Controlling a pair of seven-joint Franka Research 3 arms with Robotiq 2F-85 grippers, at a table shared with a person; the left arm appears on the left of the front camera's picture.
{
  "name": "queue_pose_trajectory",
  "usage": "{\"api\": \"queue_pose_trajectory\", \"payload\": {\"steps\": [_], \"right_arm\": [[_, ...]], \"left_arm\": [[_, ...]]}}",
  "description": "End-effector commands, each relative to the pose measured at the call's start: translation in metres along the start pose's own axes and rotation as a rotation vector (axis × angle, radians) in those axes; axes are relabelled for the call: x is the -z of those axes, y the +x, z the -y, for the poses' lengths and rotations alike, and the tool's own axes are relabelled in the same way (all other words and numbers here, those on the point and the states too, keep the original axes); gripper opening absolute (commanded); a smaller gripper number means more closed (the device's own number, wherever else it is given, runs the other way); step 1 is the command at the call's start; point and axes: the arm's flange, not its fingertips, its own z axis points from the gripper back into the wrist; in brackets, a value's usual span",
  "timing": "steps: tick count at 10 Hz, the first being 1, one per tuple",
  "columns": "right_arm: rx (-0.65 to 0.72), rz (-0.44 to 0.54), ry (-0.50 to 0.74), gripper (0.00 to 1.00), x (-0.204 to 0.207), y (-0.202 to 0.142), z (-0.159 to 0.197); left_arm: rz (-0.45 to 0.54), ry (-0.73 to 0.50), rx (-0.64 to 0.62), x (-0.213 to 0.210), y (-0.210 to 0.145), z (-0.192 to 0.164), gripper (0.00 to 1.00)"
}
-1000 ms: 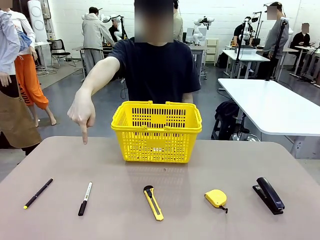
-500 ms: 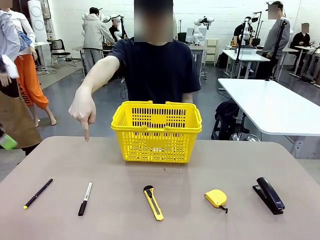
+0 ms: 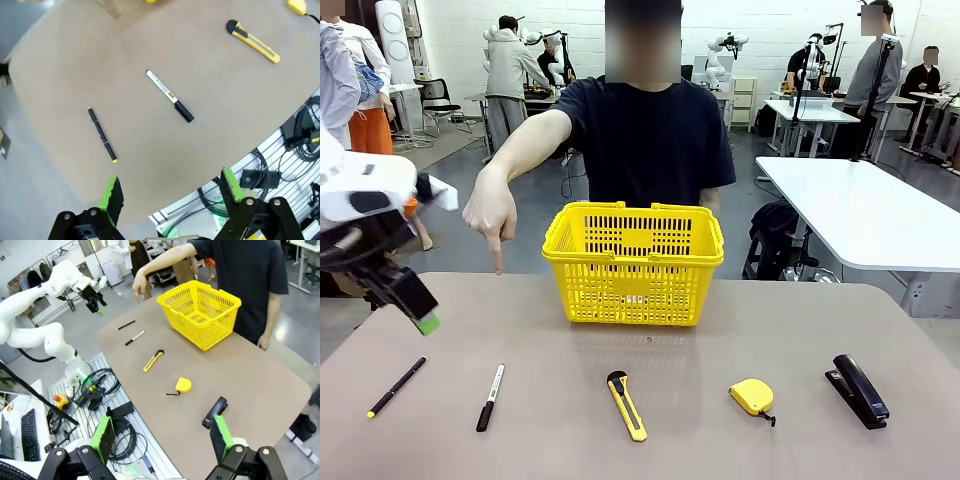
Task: Place the items the person wants into the basket.
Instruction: Pick up the item the person points to and place it in the Market Basket.
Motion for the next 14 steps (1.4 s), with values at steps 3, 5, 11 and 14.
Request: {"api": "queue_pose_trajectory", "payload": {"steps": [3, 5, 11, 14], "right_arm": [[-0.018, 0.021, 0.016, 1.0, -0.001, 0.002, 0.0], [-0.018, 0.021, 0.016, 1.0, -0.001, 0.002, 0.0], [-0.018, 0.021, 0.016, 1.0, -0.001, 0.002, 0.0], [-0.018, 0.021, 0.016, 1.0, -0.001, 0.002, 0.0]], "left_arm": [[-0.053, 0.032, -0.138, 0.045, 0.036, -0.002, 1.0], [-0.055, 0.002, -0.114, 0.043, 0.025, -0.004, 1.0], [-0.045, -0.012, -0.12, 0.044, 0.03, -0.004, 1.0], [-0.181, -0.041, -0.147, 0.112, 0.034, 0.03, 1.0]]}}
